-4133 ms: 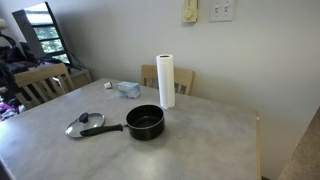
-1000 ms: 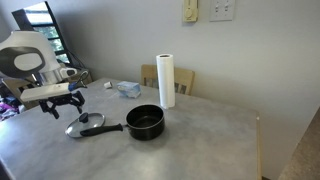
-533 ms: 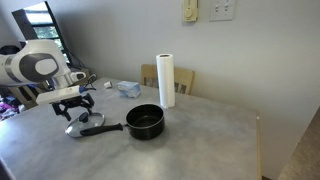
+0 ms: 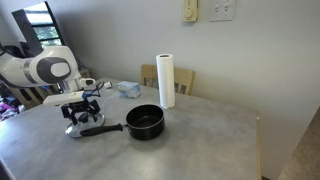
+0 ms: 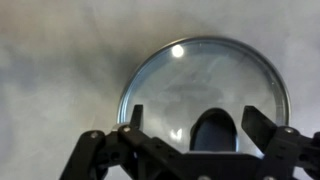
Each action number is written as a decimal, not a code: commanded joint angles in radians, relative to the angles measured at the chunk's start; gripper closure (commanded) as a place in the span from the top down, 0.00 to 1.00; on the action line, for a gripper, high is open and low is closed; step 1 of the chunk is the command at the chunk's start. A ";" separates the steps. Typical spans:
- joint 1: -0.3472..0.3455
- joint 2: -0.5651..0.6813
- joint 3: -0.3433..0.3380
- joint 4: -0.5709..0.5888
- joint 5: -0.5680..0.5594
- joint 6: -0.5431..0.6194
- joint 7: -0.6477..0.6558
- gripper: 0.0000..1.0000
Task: Cover the pot
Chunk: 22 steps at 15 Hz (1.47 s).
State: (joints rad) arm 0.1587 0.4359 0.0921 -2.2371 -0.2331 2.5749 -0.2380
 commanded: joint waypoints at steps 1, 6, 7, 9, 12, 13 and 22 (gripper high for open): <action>-0.028 0.045 0.028 0.041 0.055 -0.094 -0.006 1.00; -0.047 0.045 0.058 0.052 0.118 -0.058 -0.037 1.00; -0.050 0.045 0.063 0.053 0.128 -0.039 -0.043 1.00; -0.064 0.040 0.084 0.052 0.156 0.004 -0.067 1.00; -0.077 0.041 0.103 0.052 0.172 0.057 -0.096 1.00; -0.075 0.040 0.100 0.049 0.163 0.066 -0.095 1.00; -0.044 -0.028 0.058 0.028 0.066 -0.013 -0.062 0.26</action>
State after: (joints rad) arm 0.1123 0.4473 0.1520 -2.1959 -0.1462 2.5970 -0.2942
